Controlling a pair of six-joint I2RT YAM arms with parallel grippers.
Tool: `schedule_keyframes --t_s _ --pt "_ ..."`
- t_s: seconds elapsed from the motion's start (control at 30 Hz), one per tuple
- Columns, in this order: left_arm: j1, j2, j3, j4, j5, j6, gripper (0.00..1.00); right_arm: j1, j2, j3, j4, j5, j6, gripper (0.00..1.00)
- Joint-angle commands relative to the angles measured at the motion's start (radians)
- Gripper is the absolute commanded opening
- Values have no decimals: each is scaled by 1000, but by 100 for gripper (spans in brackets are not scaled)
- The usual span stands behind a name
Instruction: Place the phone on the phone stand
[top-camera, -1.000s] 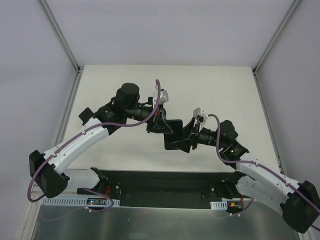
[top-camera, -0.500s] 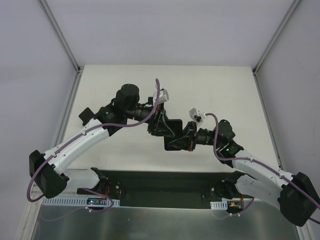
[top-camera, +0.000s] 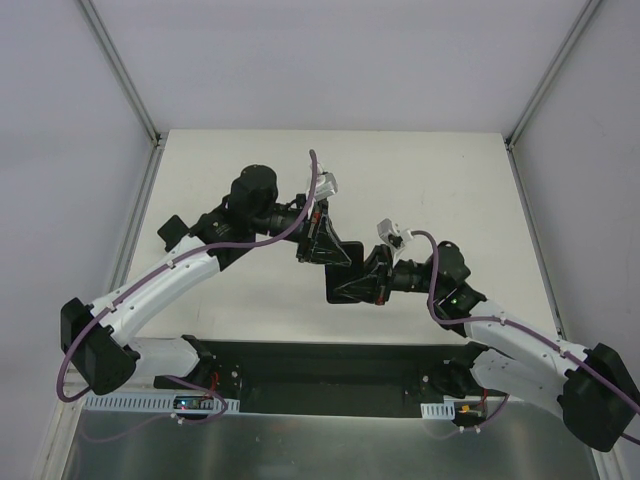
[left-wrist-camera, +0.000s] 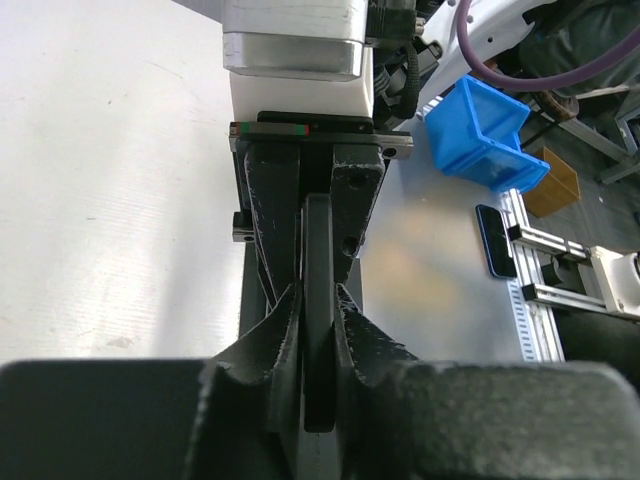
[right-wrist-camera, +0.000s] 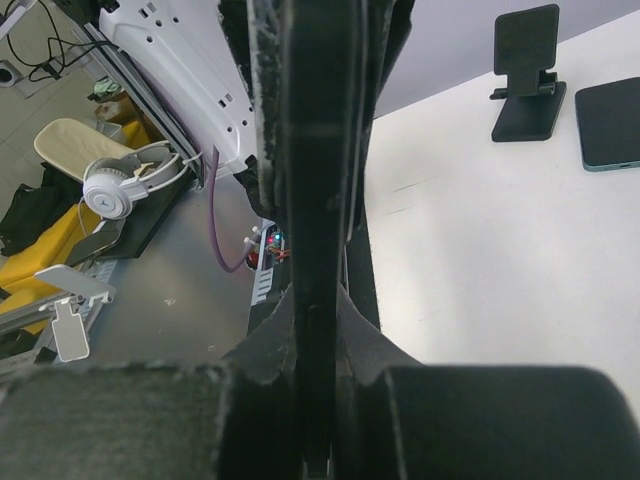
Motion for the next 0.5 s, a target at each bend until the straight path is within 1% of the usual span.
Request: schedule_keyframes --t_s 0.0,0.07,0.1,0.13,0.17,0.2,0.23,0.27,0.3,0.37,0.4,0.43,0.47 --pt "-12 -15 14 115 108 -41 0 7 2 25 7 58 -19 1" --pt "-12 -22 10 115 100 -34 0 10 -3 28 -3 70 -23 1" --pt "-12 -31 7 115 88 -30 0 10 -6 29 -28 82 -28 3" --pt "-12 -38 -1 115 71 -24 0 8 -9 40 -52 122 -35 11" --pt "-12 -49 -6 112 42 -12 0 8 -20 48 -89 154 -48 24" --pt "-11 -80 -7 75 -40 7 0 7 -24 55 -176 231 -77 53" --pt "-11 -100 -10 54 -109 51 0 8 -27 63 -221 272 -89 65" --pt "-11 -121 -16 34 -181 73 0 10 -38 84 -271 321 -104 74" --pt "-9 -176 -25 3 -375 91 0 10 -43 95 -374 439 -118 87" --pt "-9 -238 -61 -11 -589 130 0 10 -56 121 -453 567 -111 100" --pt "-9 -300 -76 -13 -718 136 0 10 -58 124 -506 669 -108 97" --pt "-4 -333 -107 -13 -927 148 0 10 -60 132 -522 708 -109 96" --pt "0 -359 -121 -13 -1051 154 0 8 -58 140 -537 749 -106 96"
